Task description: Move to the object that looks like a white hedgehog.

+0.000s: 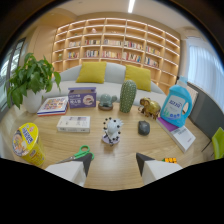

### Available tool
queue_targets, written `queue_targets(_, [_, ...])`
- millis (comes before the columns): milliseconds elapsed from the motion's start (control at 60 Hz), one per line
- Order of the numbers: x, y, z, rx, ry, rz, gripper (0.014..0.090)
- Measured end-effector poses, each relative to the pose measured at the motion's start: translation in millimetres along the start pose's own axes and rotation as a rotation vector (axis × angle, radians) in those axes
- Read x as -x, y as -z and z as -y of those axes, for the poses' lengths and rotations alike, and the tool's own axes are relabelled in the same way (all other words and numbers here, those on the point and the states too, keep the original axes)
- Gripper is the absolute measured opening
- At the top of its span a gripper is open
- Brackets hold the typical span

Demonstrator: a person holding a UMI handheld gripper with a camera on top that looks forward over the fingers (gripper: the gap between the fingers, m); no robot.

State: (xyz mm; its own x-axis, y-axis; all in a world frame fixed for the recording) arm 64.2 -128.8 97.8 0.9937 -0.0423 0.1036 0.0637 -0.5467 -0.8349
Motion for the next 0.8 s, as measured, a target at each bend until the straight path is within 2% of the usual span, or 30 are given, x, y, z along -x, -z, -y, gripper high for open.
queue_targets(333, [-0.5, -81.4, 12.4, 0.016, -0.027, 0.016, 0.0845])
queue_targets(800, [1.3, -95.0, 10.2, 0.031, -0.033, 0.028, 0.0842])
